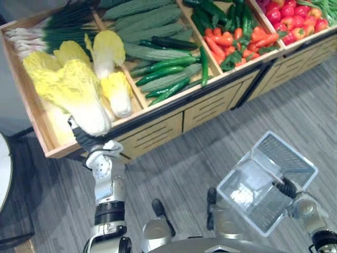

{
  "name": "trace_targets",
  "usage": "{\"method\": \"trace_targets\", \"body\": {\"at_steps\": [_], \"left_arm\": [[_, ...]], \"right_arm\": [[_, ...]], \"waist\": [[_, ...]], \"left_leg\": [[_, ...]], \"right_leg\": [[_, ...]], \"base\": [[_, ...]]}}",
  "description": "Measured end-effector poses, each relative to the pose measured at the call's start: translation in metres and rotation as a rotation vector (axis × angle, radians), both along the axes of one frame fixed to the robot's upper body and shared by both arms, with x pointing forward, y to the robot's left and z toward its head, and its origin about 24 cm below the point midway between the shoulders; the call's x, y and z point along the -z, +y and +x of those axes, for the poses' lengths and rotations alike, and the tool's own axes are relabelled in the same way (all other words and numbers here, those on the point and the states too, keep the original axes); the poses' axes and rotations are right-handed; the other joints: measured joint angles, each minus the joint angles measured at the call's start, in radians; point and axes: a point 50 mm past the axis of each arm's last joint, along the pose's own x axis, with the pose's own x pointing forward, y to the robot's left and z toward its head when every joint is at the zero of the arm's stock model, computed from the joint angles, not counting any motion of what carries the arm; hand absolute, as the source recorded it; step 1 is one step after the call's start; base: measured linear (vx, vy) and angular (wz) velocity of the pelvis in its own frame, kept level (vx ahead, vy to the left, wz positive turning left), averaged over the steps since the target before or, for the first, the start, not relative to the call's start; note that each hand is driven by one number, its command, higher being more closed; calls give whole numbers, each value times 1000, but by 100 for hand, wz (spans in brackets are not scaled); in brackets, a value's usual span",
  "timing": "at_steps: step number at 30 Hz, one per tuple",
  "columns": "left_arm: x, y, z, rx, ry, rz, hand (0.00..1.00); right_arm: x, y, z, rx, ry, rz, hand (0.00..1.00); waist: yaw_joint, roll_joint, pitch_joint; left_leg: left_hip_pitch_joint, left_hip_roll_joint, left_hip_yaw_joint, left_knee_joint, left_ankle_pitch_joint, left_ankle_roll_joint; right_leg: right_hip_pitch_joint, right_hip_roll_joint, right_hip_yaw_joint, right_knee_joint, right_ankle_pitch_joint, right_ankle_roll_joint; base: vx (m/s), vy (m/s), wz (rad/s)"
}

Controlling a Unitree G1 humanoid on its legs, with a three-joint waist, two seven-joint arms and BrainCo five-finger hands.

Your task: Pick vegetable in the basket

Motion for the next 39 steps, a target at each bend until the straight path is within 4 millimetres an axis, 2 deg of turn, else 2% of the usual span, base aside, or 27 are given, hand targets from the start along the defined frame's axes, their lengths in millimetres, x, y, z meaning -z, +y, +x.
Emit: {"method": "trace_targets", "body": {"at_steps": [5,7,11,15,21,30,39], "left_arm": [[4,-26,7,135,28,47,100],[5,-34,9,180,30,60,100],[10,-60,12,288,46,50,100],[12,-79,14,385,54,63,100],[15,-108,13,506,53,83,100],[18,-151,7,718,49,111,100],[30,-186,-5,896,82,90,100]], "right_arm": [[-35,-9,24,-64,-104,-81,100],[-46,-9,31,-95,-136,-107,100],[-66,-3,49,-184,-180,-164,100],[-85,9,68,-275,-231,-199,100],[-91,16,77,-321,-233,-207,100],[-108,29,98,-376,-278,-237,100],[-130,29,116,-341,-341,-256,100]], "waist": [[-25,3,-2],[-27,6,-3],[-49,16,-9],[-49,26,-12],[-50,44,-11],[-48,46,-12],[-41,50,-11]], "left_leg": [[24,-4,56,0,-16,0],[28,-5,80,0,-21,0],[37,-13,109,2,-27,0],[60,-13,146,0,-41,-6],[71,-22,171,-1,-51,-9],[80,-22,213,-1,-58,-14],[79,-18,214,-1,-63,-18]], "right_leg": [[-11,2,55,-1,6,6],[-22,4,80,-1,11,8],[-27,9,113,-17,31,8],[-36,20,165,-17,39,9],[-41,15,197,-23,41,15],[-56,20,235,-23,45,19],[-57,24,236,-20,48,22]], "base": [[38,1,-34],[37,-10,-36],[41,-16,-26],[16,-34,-34],[-17,-29,-16],[6,-24,-13],[0,0,0]]}}
